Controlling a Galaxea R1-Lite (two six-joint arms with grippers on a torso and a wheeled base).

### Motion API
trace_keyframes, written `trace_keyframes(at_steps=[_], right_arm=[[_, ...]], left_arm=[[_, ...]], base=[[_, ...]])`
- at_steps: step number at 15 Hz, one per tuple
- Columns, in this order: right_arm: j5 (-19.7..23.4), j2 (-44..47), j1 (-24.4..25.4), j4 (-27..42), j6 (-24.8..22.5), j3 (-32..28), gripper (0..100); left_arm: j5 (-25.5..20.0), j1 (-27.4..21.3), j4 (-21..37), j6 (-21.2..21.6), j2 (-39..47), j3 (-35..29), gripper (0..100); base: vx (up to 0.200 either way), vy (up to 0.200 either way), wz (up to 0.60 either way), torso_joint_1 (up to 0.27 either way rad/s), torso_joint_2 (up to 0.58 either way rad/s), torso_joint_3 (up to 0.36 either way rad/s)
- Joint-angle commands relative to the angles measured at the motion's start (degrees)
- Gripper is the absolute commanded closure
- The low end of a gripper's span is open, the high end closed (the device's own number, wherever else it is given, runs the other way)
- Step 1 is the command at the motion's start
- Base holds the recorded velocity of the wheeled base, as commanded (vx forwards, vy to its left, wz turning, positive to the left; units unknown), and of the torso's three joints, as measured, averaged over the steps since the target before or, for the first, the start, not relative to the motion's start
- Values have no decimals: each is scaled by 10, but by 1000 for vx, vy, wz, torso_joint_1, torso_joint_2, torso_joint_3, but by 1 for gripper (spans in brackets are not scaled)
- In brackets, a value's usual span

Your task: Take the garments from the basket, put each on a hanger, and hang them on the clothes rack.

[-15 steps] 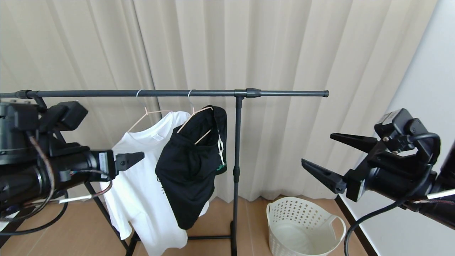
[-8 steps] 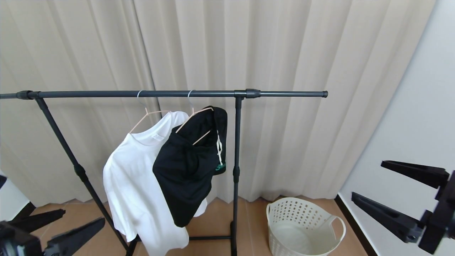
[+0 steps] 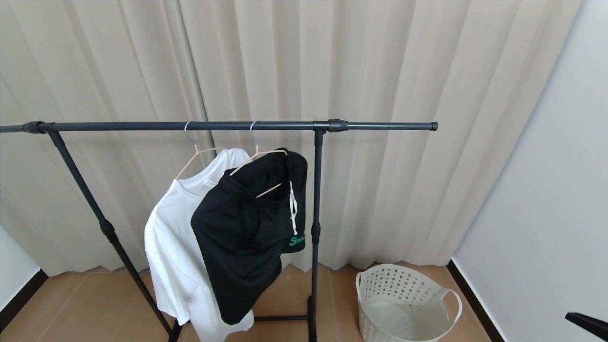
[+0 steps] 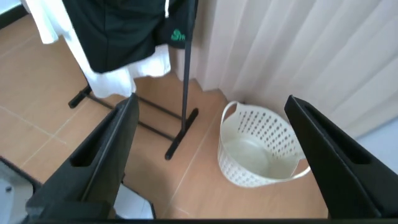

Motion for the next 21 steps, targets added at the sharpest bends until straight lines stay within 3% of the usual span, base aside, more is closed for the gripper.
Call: trace_keyframes(at_steps=[1, 4, 7, 8, 9, 10, 11, 13, 14, 15, 16, 18, 19, 21], right_arm=[[1, -78, -12, 30, 14, 46, 0], [1, -137, -15, 84, 20, 46, 0], [1, -148, -65, 86, 18, 46, 0], [1, -161, -96, 87, 18, 46, 0], [1, -165, -103, 87, 17, 46, 0], [2, -220, -169, 98, -18, 45, 0], [9, -258, -202, 111, -25, 39, 0], [36, -296, -244, 123, -33, 34, 0], [40, -299, -256, 122, -34, 35, 0], [61, -315, -281, 126, -37, 34, 0], [69, -321, -286, 127, -37, 38, 0], [80, -346, -298, 133, -35, 38, 0], [80, -346, -298, 132, -29, 38, 0], [80, -346, -298, 132, -29, 38, 0]], left_arm=[[3, 2, -2, -1, -63, 34, 0], [14, 16, -7, -1, -64, 37, 0], [26, 91, -12, 2, -59, 42, 0], [27, 140, -52, 30, -69, 67, 0], [28, 150, -62, 38, -72, 74, 0], [28, 227, -139, 85, -97, 111, 0], [0, 240, -137, 96, -134, 112, 0], [-76, 220, -138, 93, -133, 111, 0], [-70, 179, -138, 93, -133, 111, 0], [-63, 94, -138, 86, -132, 111, 0], [-61, 82, -138, 83, -130, 111, 0], [-37, 82, -140, 75, -136, 112, 0], [-3, 123, -145, 70, -170, 116, 0], [28, 129, -145, 73, -191, 116, 0]], base=[[0, 0, 0, 0, 0, 0], [0, 0, 0, 0, 0, 0], [0, 0, 0, 0, 0, 0], [0, 0, 0, 0, 0, 0], [0, 0, 0, 0, 0, 0], [0, 0, 0, 0, 0, 0], [0, 0, 0, 0, 0, 0], [0, 0, 0, 0, 0, 0], [0, 0, 0, 0, 0, 0], [0, 0, 0, 0, 0, 0], [0, 0, 0, 0, 0, 0], [0, 0, 0, 0, 0, 0], [0, 0, 0, 0, 0, 0], [0, 0, 0, 0, 0, 0]])
